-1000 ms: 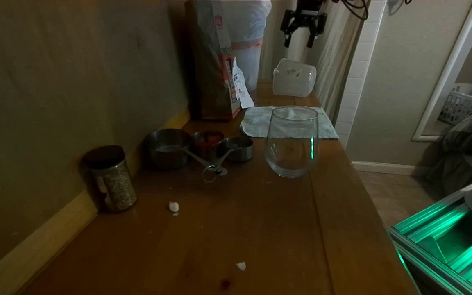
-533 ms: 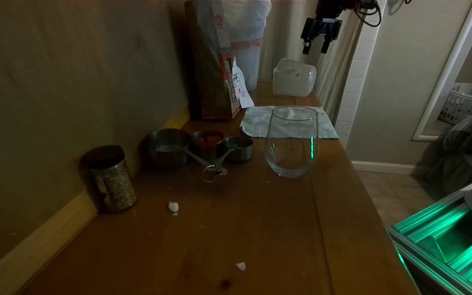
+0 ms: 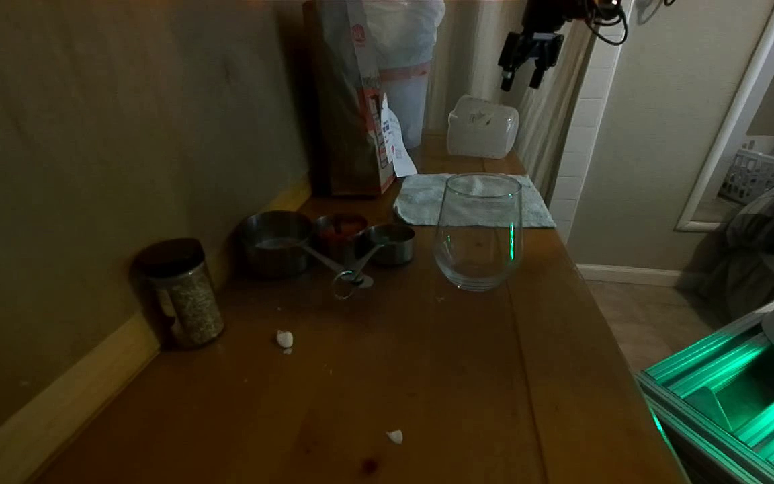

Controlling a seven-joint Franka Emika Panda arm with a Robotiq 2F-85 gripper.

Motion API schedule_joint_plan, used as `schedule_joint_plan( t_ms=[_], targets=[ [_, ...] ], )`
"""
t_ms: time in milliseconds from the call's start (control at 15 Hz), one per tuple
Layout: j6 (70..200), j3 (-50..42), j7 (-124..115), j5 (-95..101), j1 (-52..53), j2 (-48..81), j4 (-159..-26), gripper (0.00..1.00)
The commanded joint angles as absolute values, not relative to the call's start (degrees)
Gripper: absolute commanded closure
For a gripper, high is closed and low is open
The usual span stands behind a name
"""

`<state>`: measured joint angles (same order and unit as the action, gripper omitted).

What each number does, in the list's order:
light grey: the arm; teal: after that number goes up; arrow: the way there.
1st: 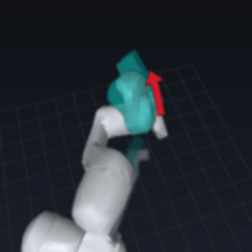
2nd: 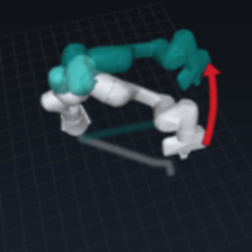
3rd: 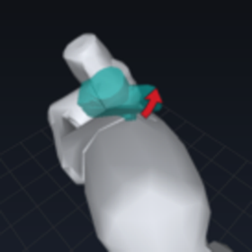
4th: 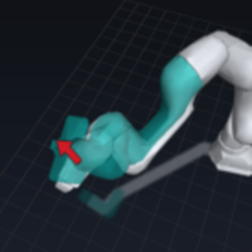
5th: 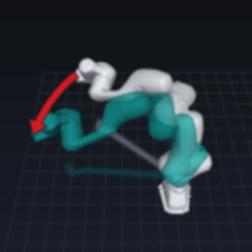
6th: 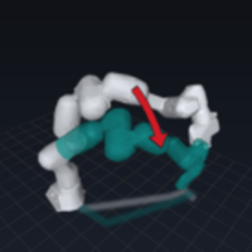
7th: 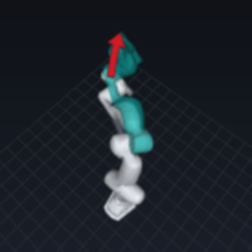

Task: Turn the plastic jar over

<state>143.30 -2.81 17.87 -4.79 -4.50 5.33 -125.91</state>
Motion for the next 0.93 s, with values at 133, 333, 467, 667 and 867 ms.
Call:
schedule_joint_plan(
  t_ms=[133,333,467,667,867],
  targets=[
    [143.74,-3.95,25.24,-5.96,-7.31,8.12,-125.15,0.00],
    [143.09,-3.14,30.90,-10.20,-9.10,9.48,-125.03,0.00],
    [142.71,-2.43,34.75,-13.75,-10.03,10.59,-124.87,0.00],
    [141.90,-1.43,39.27,-19.34,-11.13,11.82,-124.51,0.00],
    [141.53,-0.65,42.64,-23.97,-11.87,12.65,-124.11,0.00]
  ],
)
